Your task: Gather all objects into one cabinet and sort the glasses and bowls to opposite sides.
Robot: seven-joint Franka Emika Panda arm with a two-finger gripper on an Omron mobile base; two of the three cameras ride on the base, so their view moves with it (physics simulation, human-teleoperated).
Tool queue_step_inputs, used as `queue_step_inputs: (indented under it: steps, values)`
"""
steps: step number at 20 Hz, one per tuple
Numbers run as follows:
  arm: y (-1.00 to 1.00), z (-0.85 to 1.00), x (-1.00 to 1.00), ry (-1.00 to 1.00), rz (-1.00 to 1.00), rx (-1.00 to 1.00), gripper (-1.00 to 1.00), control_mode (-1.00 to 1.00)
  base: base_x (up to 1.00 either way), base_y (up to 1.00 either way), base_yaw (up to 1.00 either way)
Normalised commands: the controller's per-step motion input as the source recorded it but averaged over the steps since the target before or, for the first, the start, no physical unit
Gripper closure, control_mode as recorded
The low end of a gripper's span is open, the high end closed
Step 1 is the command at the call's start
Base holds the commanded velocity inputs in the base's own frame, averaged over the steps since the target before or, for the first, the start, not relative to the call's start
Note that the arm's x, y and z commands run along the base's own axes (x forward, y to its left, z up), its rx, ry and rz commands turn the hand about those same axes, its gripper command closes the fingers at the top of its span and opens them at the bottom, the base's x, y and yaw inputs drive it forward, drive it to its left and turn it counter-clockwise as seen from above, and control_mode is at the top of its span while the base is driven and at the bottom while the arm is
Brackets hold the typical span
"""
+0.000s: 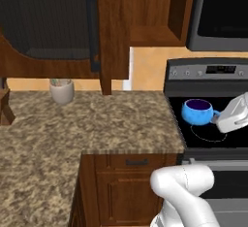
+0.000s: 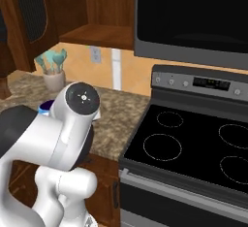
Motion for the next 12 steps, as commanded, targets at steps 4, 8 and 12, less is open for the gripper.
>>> queue_step_inputs:
  steps: [4, 8, 12]
  values:
    - [0.00, 0.00, 0.00, 0.00, 0.00, 0.00, 1.00, 1.00, -0.28, -0.01, 0.38]
    - [0.00, 0.00, 0.00, 0.00, 0.00, 0.00, 1.00, 1.00, -0.36, -0.15, 0.61]
    - [0.00, 0.00, 0.00, 0.00, 0.00, 0.00, 1.00, 1.00, -0.44, -0.18, 0.67]
